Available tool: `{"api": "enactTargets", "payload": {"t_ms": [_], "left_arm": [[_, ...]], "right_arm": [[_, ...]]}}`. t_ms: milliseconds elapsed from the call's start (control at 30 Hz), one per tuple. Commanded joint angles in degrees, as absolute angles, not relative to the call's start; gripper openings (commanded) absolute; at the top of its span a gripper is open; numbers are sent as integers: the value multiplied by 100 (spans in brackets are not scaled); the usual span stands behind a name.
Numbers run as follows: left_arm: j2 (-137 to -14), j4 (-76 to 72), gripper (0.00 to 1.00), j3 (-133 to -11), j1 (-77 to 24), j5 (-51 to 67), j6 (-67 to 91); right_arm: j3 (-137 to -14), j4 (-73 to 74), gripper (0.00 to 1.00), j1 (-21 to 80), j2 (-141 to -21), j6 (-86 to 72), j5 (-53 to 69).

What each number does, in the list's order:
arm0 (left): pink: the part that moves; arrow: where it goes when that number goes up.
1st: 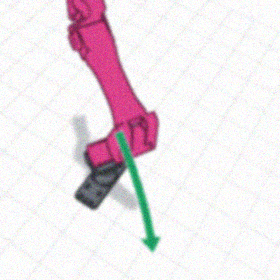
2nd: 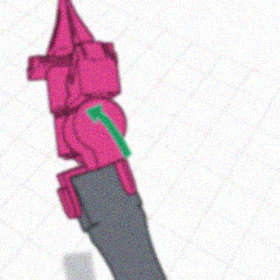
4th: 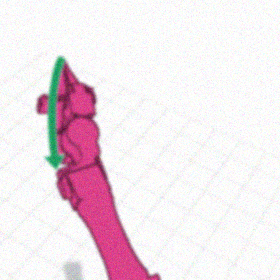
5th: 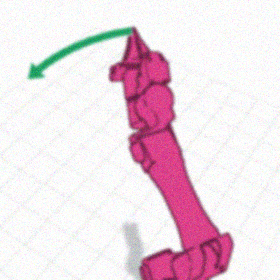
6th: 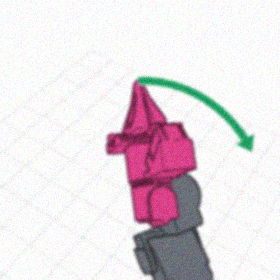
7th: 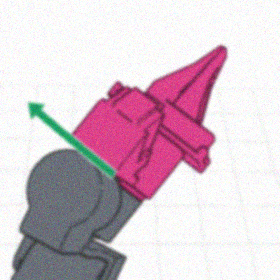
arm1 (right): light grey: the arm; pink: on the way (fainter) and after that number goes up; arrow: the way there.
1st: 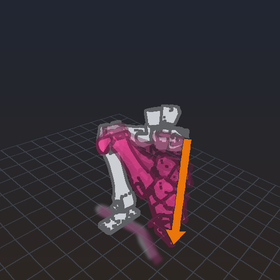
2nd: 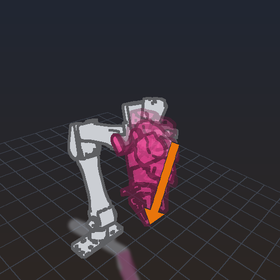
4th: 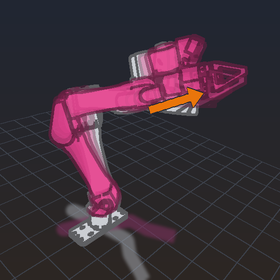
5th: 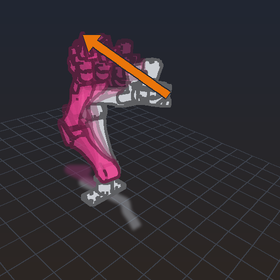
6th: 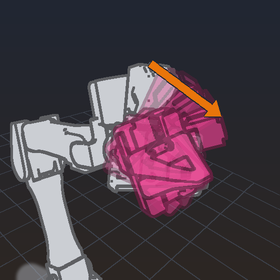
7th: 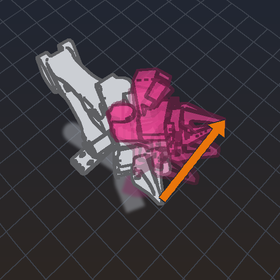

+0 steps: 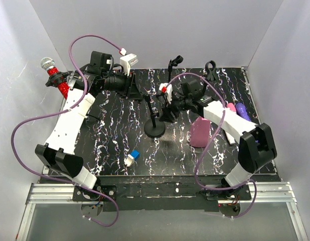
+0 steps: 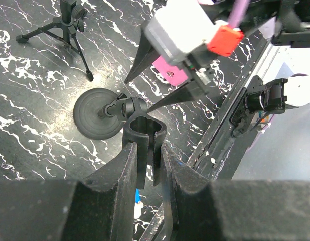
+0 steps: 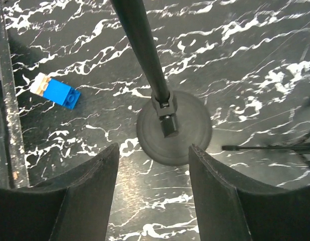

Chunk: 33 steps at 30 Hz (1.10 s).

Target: Remove the microphone from the stand

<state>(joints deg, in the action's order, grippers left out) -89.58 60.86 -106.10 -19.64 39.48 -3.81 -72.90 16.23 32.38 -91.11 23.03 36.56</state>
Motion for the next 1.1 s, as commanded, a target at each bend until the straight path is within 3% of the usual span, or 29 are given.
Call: {"api": "enactTargets", "payload": {"t_ms": [0, 167, 333, 567, 667, 800, 900, 1000, 1067], "left_arm": [[-8921, 6223, 0, -10723, -1960, 4096, -448], [-8895, 6240, 0, -10688, -1960, 4104, -475], [-8930, 6258, 0, -10714, -1969, 4122, -475], [-8974, 6275, 0, -10749, -1960, 4140, -510], [-8991, 6267, 0, -10732, -1960, 4157, -501], [-8991, 6267, 0, -10723, -1960, 4183, -466], [-9017, 6232, 0, -10696, -1960, 4236, -396], [-9044, 6240, 0, -10696, -1960, 4271, -387], [-9070, 6258, 0, -10714, -1960, 4280, -387]], "right_arm": [[-7664, 1828, 64, 3261, -9324, 1907, 4017], [-7866, 1749, 59, 3269, -9650, 1881, 3911], [-7972, 1793, 45, 3261, -9835, 2065, 4113], [-7682, 2021, 17, 3269, -9721, 2889, 4280], [-7157, 1751, 5, 3418, -9362, 3689, 3825], [-5805, -178, 1, 3708, -8571, 4848, 2885], [-4531, -2163, 1, 3990, -8201, 6577, 2409], [-3317, -5042, 1, 4069, -8471, 7873, 2540], [-3068, -5763, 1, 4096, -8796, 8181, 2348]]}}
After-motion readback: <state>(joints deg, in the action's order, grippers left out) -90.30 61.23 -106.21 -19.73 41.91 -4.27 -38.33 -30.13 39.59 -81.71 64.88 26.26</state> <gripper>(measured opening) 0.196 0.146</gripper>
